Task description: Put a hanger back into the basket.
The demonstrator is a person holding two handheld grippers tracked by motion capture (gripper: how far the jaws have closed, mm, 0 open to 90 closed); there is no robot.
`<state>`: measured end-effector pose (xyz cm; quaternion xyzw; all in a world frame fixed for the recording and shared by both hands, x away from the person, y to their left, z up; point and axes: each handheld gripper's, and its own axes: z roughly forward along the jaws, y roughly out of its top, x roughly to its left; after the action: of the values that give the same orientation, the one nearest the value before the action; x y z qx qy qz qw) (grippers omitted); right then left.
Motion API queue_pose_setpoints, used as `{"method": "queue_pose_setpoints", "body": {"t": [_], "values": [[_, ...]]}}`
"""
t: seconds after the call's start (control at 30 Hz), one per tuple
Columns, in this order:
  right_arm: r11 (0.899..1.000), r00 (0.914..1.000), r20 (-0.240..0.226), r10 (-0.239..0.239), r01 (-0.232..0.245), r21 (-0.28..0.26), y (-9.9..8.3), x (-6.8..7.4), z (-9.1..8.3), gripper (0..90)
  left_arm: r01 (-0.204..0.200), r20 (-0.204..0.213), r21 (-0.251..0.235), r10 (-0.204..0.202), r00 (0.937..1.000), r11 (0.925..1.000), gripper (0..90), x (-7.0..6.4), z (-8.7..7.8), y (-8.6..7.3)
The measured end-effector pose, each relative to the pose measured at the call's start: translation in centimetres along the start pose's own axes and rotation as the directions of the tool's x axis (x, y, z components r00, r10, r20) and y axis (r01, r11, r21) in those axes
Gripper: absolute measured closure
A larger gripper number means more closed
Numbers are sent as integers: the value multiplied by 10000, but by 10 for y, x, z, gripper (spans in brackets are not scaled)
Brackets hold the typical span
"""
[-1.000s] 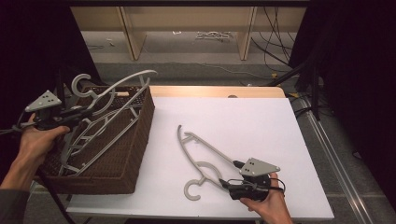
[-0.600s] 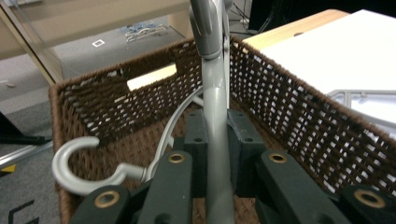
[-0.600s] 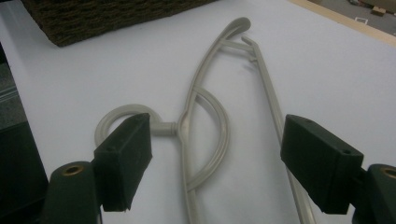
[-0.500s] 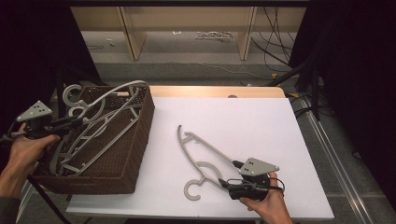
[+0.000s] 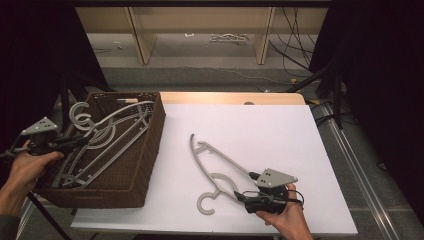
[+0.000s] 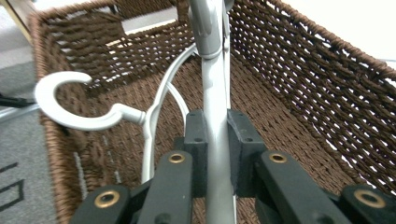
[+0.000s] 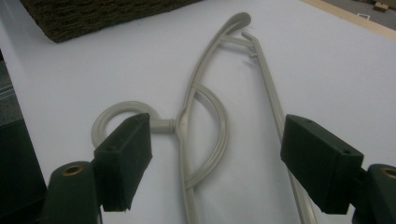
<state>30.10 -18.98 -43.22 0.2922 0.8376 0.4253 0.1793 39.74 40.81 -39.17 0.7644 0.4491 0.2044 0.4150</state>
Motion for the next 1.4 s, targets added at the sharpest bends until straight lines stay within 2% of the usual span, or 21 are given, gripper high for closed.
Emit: {"method": "queue_pose_setpoints", "body": {"t": [0.13,0.27,0.37,0.43,0.47,0.57,0.6,0.67,0.7,0.73,0.83,0.87,0.9,0.93,1.0,1.03,1.07,1.13,1.27,1.33,1.4], "values": [[10000,10000,0,-43,43,-16,1,0,0,258,-402,66,723,399,9992,9966,794,-5,15,0],[10000,10000,-43,6,-6,66,0,-1,1,258,-24,-121,840,34,9999,9965,794,-5,22,-4],[9999,10000,-63,-1,2,105,0,0,0,258,1,-241,1103,26,9997,9939,788,-3,24,-6],[10000,10000,-71,-14,14,61,1,0,1,258,-729,-585,1847,850,9947,9801,757,-2,28,-6],[10000,10000,-56,-27,27,59,1,0,1,258,-570,-582,1940,695,9959,9793,748,-2,29,-6],[10000,10000,-75,-50,50,72,1,0,1,258,-25,-1076,1974,242,9939,9803,724,-2,35,-6],[10000,10000,-89,-33,33,81,1,0,2,258,-124,-1161,2145,381,9925,9767,716,-1,36,-7],[9999,10000,-85,-33,34,110,1,-1,3,258,-4,-1280,2226,297,9913,9749,691,-1,38,-7],[9999,9999,-108,-39,41,133,0,-1,3,258,60,-1460,2309,286,9889,9730,673,-1,39,-7],[9999,10000,-91,6,-5,157,0,-1,3,258,148,-1831,2423,307,9826,9701,656,-2,40,-8],[9998,9999,-151,24,-21,179,0,-2,4,257,255,-2514,2392,365,9672,9706,524,-3,35,-8],[9998,9999,-151,24,-21,179,0,-2,4,257,255,-2514,2392,365,9672,9706,495,-3,35,-8],[9998,9999,-141,8,-5,184,-1,-2,4,257,474,-2925,1869,95,9562,9812,475,-3,29,-5],[9998,9999,-137,7,-4,186,-1,-2,4,257,683,-2994,1576,-183,9540,9851,458,-5,25,-3],[9998,9999,-127,38,-36,187,-1,-2,5,257,862,-2849,1126,-510,9572,9899,416,-9,15,4],[9999,9999,-112,26,-24,153,-1,-2,6,257,1159,-2699,717,-926,9584,9907,397,-13,10,8],[9998,9999,-127,26,-23,179,-1,-2,6,257,1497,-2630,93,-1420,9543,9887,377,-18,9,12],[9999,9999,-137,0,2,152,-1,-2,5,257,1299,-2626,-295,-1331,9557,9911,366,-27,3,18],[10000,10000,-87,-11,12,91,-1,-2,5,252,921,-1937,-833,-1068,9752,9923,334,-59,-8,31],[10000,10000,-34,62,-62,49,-1,-3,5,248,926,-1447,-1546,-1153,9827,9836,314,-78,-13,35],[10000,10000,-21,60,-60,65,-1,-3,5,243,902,-966,-1932,-1105,9892,9770,287,-97,-15,39]]}}
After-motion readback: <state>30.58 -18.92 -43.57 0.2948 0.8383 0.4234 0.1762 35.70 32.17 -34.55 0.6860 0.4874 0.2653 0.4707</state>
